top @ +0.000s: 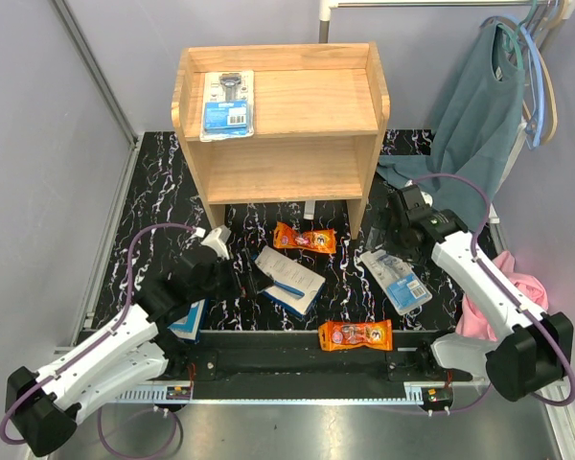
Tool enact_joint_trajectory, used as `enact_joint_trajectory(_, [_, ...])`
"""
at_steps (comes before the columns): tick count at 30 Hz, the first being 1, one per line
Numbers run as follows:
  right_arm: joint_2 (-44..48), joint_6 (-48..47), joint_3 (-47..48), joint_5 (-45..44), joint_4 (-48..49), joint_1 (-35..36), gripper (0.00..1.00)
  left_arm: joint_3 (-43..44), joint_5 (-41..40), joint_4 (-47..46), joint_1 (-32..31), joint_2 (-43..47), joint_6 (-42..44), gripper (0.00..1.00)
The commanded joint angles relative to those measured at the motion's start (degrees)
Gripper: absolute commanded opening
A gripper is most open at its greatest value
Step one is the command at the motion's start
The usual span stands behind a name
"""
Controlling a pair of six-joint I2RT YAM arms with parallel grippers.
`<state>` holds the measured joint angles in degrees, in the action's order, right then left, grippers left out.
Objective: Place and organize the shaving razors onto the shelf
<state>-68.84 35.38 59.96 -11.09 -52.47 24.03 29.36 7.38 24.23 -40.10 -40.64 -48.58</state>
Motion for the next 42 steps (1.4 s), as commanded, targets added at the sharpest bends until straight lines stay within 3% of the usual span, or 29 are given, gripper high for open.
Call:
enact_joint_trajectory(1, [-0.59, -5.49, -3.35, 7.31, 4.99, -4.51, 1.00, -0.62, 0.97, -4.80, -0.68, -0.84, -0.99, 0.99])
enact_joint_trajectory(5, [-0.77, -5.93, -8.45, 13.44, 9.39, -9.16, 1.00, -0.54, 0.97, -5.51, -1.39, -1.46, -1.17, 0.99])
enact_joint_trajectory(12, [-3.67, -8.22, -12.06, 15.49, 12.83, -13.48, 1.00, -0.80, 0.80, -6.65, -2.62, -2.60, -1.61, 0.99])
enact_joint_trajectory(36, [-13.34, -10.50, -9.87, 8.63, 15.55, -14.10, 1.00, -2.73, 0.62, -9.72, -4.46, -4.97, -3.19, 0.99])
enact_joint_trajectory(42, [-19.48, -12.17, -7.85, 8.11, 15.99, -14.01, 1.00, -2.12, 1.23, -9.90, -5.43, -6.11, -2.93, 0.99])
